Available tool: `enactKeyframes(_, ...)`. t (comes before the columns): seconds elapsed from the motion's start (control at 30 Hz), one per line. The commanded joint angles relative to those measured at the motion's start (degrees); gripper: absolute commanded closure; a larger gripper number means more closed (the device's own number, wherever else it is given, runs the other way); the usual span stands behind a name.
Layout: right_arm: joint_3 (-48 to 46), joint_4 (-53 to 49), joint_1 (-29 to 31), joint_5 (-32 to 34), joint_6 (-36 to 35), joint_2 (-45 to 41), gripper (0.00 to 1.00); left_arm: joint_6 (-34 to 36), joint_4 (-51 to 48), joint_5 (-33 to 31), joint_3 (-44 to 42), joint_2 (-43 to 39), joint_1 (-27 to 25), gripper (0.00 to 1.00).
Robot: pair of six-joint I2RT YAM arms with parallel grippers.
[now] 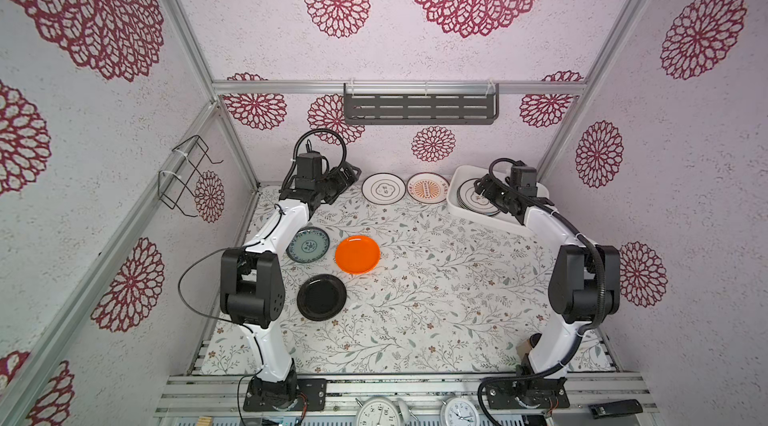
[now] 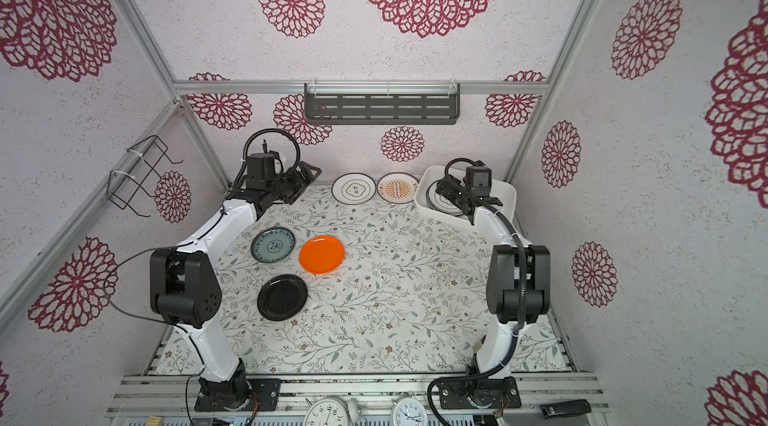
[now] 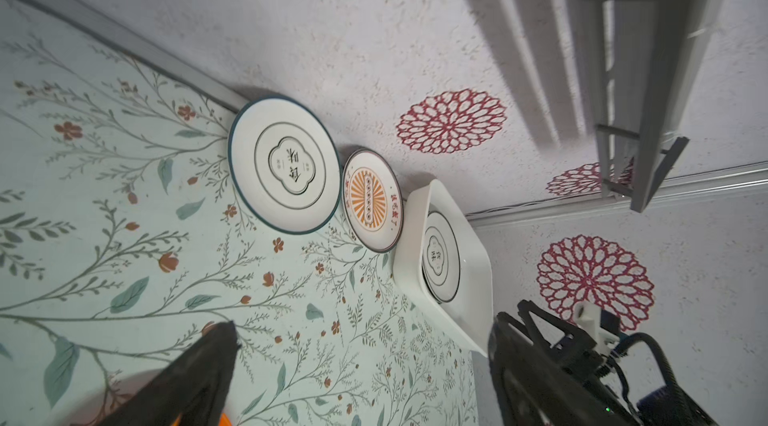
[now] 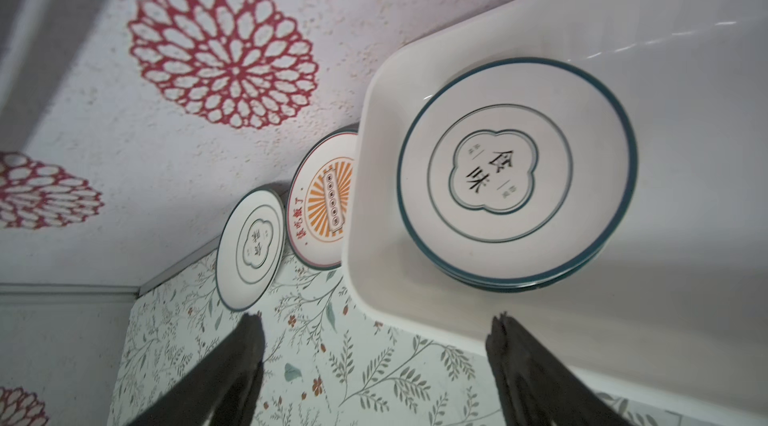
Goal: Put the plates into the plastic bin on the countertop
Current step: 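Lower the plate flat onto the stack and open the right gripper, then press the plate down with the right gripper while the left reaches the wall plates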
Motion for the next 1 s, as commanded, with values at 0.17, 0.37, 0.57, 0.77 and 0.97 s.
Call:
enactKeyframes(0.17, -6.24, -2.13, 4.27, 1.56, -3.62, -11.48, 0.07, -8.68, 6.91, 9.51, 6.99, 14.02, 1.44, 0.03)
enactKeyframes(0.37, -9.55, -1.95, 4.74, 2.03, -1.59, -17.32, 0.02, -13.82, 9.05, 10.22, 13.37, 22.42, 1.44, 0.03)
enactKeyframes(0.57, -8.51, -3.04, 4.75, 2.05, -0.25, -18.63, 0.01, -19.56, 12.65, 8.11, 16.86, 28.75, 1.09, 0.03)
enactKeyframes(0.77, -5.81, -4.19, 4.75, 2.19, 0.07, -17.12, 0.01, -21.13, 10.77, 5.6, 21.32, 33.91, 0.86, 0.03)
enactKeyframes(0.97, -2.9, -4.65, 4.71, 3.6, 1.95, -13.81, 0.01, -22.32, 9.77, 2.56, 23.06, 36.78, 0.43, 0.02)
